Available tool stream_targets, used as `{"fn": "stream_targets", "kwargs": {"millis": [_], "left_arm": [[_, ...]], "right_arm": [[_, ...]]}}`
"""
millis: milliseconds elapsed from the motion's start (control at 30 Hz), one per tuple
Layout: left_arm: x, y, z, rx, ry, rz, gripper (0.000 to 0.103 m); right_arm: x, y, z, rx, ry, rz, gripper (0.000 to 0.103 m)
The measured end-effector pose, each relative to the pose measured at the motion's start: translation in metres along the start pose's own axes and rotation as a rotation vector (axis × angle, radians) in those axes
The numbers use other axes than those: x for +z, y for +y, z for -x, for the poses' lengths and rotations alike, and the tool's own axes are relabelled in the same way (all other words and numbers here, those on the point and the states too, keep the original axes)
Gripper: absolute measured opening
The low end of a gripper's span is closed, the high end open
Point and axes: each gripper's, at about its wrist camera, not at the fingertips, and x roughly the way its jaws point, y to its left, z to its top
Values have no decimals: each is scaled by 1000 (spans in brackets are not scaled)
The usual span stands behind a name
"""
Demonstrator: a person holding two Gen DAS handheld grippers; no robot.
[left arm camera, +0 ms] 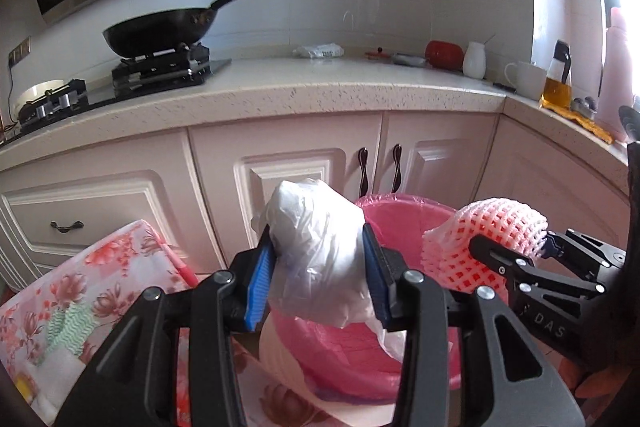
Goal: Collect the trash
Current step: 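Carry the pink net to the bin with the right tool while the left tool grasps a white tissue bundle, then open the right tool over the bin and return to the table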
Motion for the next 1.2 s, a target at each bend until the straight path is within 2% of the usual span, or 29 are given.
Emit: {"fn": "stream_targets", "kwargs": {"millis": [167,233,300,400,533,600,700,800,1000,1200], "left_arm": [[-8,-3,-24,-4,45,-10,46],[-13,-2,-25,1,45,-17,50],[-17,-1,-25,0,40,-23,61],[-22,-3,-23,-10,44,-28,69],[-23,-6,-17,-3,36,-32,70],[-24,-4,-8,6,25,-39,75],[-31,2,20,32,-12,-56,85],[-49,15,60,62,-30,-40,97],[-103,54,137,126,-5,22,98],[-164,103,225,256,-6,101,98]], "right_arm": [[-7,-10,-6,2,21,-18,60],[-8,-15,-3,2,10,-29,64],[-8,-21,2,7,-6,-42,68],[-7,-21,7,14,-11,-45,70],[-6,-22,14,4,-20,-53,70],[-6,-21,26,1,-36,-58,70],[-9,-17,48,16,-57,-61,71],[-15,-1,76,44,-87,-47,77],[-38,52,117,134,-101,10,83],[-74,131,140,244,-92,108,84]]}}
